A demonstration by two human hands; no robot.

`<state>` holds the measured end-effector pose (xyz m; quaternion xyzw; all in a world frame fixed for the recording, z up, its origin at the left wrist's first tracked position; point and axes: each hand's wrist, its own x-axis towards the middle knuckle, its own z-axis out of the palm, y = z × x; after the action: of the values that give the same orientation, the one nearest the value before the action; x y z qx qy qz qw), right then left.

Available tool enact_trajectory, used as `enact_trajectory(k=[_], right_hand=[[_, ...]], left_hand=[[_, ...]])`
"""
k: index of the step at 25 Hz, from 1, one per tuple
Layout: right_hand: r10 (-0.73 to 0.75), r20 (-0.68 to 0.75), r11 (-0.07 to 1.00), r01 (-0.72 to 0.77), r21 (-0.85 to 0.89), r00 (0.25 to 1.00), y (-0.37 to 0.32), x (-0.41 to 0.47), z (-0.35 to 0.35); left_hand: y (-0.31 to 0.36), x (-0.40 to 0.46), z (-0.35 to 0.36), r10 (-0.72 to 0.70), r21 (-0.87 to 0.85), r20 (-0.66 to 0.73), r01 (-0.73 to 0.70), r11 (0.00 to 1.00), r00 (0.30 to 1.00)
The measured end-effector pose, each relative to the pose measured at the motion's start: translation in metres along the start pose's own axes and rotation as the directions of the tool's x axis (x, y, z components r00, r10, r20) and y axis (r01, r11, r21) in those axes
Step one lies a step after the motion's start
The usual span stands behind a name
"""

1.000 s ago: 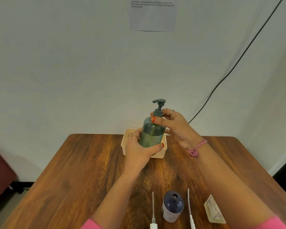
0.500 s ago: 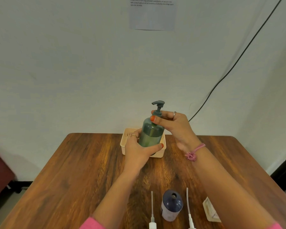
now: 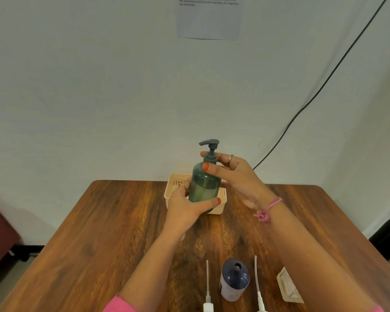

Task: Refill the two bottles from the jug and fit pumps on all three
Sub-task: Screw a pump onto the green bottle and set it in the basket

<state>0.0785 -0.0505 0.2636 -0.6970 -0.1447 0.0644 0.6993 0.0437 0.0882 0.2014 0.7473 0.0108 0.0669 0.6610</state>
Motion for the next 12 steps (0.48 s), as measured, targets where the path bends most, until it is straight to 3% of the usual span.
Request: enact_trajectory(k=[2, 8, 12], right_hand=[[-0.003, 0.012, 1.0, 0.003, -0.014, 1.0, 0.002, 0.001, 0.0], [-0.099, -0.148, 0.995, 0.097, -0.019, 0.984, 0.012, 0.003, 0.012], [-0.047, -0.091, 0.998, 0.044, -0.042, 0.995, 0.013, 0.006, 0.009]], left_hand=[[-0.002, 0.001, -0.003, 0.012, 0.006, 0.019, -0.012, 1.0, 1.0], [-0.012, 0.006, 0.0, -0.017, -0.039, 0.01, 0.018, 0.999, 1.0], [-0.017, 0.012, -0.003, -0.021, -0.013, 0.012, 0.021, 1.0, 1.0]])
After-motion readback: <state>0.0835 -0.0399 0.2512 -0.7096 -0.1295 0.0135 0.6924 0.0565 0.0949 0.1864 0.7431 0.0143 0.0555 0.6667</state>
